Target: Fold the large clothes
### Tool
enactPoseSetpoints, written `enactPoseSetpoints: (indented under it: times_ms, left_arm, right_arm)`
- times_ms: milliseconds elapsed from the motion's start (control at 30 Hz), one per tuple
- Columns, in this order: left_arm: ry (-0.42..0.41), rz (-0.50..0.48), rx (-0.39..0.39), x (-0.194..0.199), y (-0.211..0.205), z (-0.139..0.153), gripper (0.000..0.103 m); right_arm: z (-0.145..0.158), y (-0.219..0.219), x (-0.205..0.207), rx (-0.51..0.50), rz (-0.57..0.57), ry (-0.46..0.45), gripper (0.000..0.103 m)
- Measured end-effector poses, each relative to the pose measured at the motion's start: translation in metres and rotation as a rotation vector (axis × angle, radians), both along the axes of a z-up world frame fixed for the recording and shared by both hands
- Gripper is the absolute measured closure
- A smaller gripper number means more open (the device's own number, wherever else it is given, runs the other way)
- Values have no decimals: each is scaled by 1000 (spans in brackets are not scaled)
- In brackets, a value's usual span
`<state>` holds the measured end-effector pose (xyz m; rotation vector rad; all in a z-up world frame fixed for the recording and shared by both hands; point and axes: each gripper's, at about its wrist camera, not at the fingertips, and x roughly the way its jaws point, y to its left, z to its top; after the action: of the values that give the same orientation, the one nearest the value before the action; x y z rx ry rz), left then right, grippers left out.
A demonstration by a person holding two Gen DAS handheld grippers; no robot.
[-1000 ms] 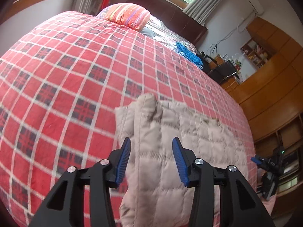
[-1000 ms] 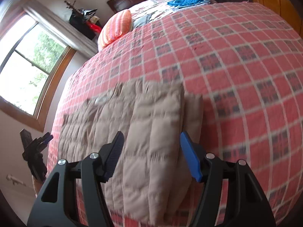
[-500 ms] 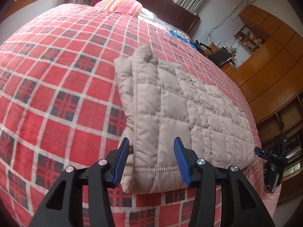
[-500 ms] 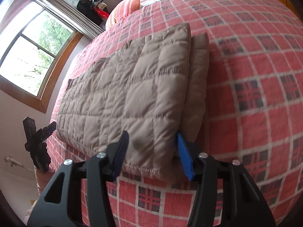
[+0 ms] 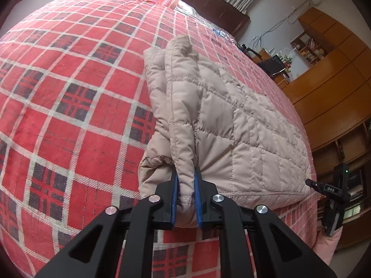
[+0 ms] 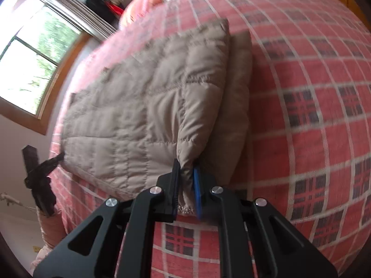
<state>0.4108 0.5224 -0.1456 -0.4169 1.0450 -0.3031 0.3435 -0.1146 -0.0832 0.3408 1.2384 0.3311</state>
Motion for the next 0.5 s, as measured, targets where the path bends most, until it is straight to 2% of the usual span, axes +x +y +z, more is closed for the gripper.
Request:
enactPoseSetpoints:
  times_ms: [133, 233, 400, 500]
  left_arm:
    - [18, -2, -18, 7, 2, -14, 88]
    - [11, -6, 3, 7, -1, -17, 87]
    - [-8, -5, 62, 3, -8, -13, 83]
    - [-20, 18, 163, -5, -17, 3, 70]
  right_arm:
    - [-20, 9, 7, -41, 6, 29, 92]
    - [-21, 12, 8, -59, 4, 29, 92]
    - [-17, 21, 9, -91, 8, 33, 93]
    - [-8, 31, 5, -118, -6, 31, 90]
